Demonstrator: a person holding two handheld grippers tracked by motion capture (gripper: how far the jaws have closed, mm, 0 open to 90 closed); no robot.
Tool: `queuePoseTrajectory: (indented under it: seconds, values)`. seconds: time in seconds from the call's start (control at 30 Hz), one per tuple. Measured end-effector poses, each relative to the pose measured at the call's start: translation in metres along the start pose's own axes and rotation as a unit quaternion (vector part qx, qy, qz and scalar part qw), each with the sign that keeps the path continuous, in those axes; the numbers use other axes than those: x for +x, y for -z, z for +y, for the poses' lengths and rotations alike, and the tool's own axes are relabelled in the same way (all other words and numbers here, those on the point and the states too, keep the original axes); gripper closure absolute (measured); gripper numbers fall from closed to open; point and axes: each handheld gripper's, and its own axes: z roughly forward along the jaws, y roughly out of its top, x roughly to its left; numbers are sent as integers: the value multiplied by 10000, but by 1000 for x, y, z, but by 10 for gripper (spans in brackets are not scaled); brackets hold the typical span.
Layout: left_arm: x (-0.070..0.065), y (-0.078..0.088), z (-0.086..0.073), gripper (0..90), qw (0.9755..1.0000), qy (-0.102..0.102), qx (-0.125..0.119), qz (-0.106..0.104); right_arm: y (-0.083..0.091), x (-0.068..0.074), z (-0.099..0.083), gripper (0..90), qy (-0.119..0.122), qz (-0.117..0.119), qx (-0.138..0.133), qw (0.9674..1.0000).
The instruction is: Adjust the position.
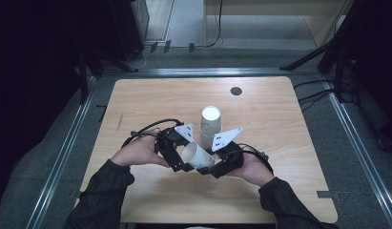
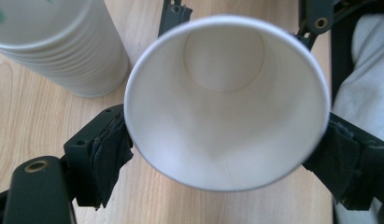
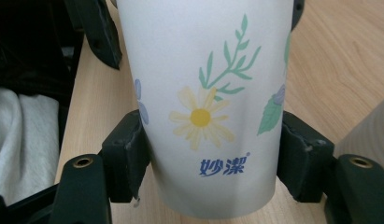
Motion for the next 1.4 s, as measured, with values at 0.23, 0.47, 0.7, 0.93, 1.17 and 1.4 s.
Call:
queuePoseTrajectory:
  seconds: [0.23, 0.47, 0.7, 0.93, 1.17, 1.4]
  values:
    - [3, 3, -12, 130, 9992, 187, -351, -23, 10, -3, 1, 335, -86, 30, -175, 9998]
    - [2, 6, -26, 130, 9955, 416, -851, -84, 12, -4, 2, 334, -95, 73, -262, 9996]
    - [0, 4, -32, 130, 9895, 590, -1314, -95, 11, -5, 4, 334, -134, 192, -338, 9992]
    - [2, 0, -31, 131, 9821, 770, -1704, -223, 9, -5, 4, 334, -169, 242, -400, 9988]
    - [2, -5, -29, 148, 9783, 851, -1863, -307, 7, -5, 4, 334, -205, 275, -413, 9986]
    - [3, -3, -30, 222, 9772, 850, -1912, -375, 7, -6, 4, 336, -267, 298, -438, 9982]
